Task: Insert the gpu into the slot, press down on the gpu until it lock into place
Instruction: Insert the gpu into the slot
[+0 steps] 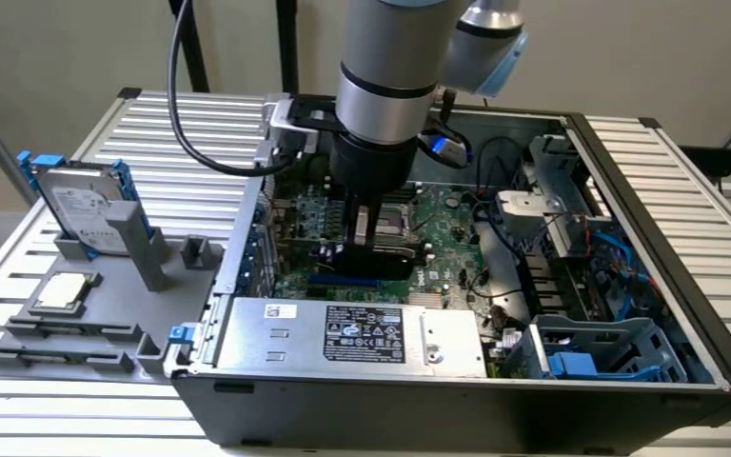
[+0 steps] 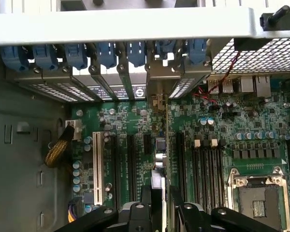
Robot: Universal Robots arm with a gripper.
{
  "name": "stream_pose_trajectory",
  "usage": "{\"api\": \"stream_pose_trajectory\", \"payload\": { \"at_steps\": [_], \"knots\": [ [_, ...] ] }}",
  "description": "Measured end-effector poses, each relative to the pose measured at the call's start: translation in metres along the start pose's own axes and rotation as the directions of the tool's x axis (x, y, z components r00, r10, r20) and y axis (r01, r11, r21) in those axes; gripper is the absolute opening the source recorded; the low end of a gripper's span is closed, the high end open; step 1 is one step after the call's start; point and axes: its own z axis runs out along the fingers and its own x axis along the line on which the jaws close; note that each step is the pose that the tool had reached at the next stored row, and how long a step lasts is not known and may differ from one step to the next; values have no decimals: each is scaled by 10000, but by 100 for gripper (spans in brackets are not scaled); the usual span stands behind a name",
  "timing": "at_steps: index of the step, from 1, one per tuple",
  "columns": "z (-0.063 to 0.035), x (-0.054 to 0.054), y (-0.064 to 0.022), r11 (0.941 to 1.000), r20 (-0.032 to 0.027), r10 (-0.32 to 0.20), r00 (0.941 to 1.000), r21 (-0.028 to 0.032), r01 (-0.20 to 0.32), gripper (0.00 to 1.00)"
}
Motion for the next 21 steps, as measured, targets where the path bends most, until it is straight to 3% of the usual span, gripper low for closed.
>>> {"api": "stream_pose_trajectory", "payload": {
  "at_steps": [12, 14, 18, 21],
  "knots": [
    [15, -9, 59, 10000, 1, 1, 10000, -24, -1, 26],
    [18, -12, 59, 10000, -3, 0, 10000, -77, 0, 26],
    [22, -14, 59, 9997, -15, 5, 10000, -246, -5, 26],
    [28, -15, 58, 9996, -17, 6, 10000, -268, -6, 26]
  ]
}}
